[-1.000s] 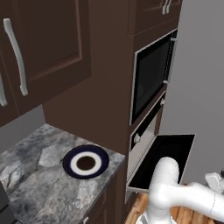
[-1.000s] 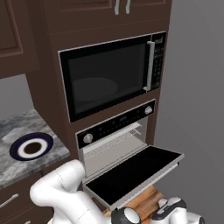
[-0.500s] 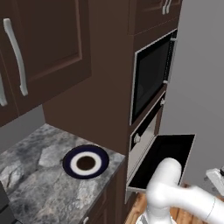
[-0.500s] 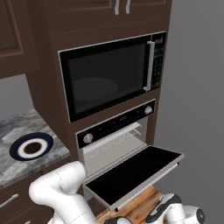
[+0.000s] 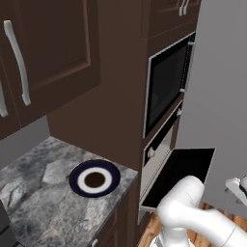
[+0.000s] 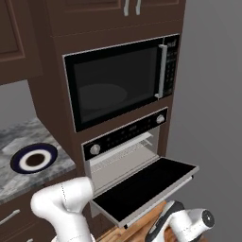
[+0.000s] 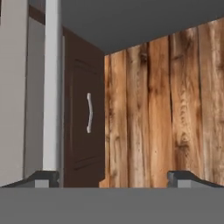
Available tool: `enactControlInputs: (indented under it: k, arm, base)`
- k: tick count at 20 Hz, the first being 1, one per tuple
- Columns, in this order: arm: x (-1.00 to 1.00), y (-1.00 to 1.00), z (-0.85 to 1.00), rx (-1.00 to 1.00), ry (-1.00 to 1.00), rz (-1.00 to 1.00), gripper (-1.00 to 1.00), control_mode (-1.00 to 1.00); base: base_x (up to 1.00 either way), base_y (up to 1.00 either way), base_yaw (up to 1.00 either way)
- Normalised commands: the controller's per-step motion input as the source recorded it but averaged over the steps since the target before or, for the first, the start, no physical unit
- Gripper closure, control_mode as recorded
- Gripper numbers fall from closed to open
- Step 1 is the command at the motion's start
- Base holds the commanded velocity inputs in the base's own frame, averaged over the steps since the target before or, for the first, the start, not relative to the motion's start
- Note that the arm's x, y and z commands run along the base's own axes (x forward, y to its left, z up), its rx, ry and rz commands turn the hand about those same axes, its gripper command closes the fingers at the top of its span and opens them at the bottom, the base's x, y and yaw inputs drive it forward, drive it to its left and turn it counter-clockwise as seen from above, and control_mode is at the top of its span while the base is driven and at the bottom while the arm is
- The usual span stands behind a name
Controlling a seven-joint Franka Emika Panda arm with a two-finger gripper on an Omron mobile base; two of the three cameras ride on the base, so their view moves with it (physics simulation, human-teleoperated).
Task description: Take the baked cake out of the oven and place it on the plate for cooling. Then close the oven door.
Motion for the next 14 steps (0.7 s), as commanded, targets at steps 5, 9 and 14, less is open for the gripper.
enactControlInputs:
  k: [5, 9, 14]
  arm:
    - [0.0, 0.0, 0.84, -0.12, 0.06, 0.0, -1.0, -1.0]
    - [0.0, 0.01, 0.91, -0.13, 0.07, 0.0, -1.0, -1.0]
    - [0.0, 0.05, 0.84, -0.09, 0.0, 0.0, -1.0, -1.0]
  base:
    - [0.0, 0.0, 0.0]
    - [0.0, 0.0, 0.0]
    - [0.0, 0.0, 0.0]
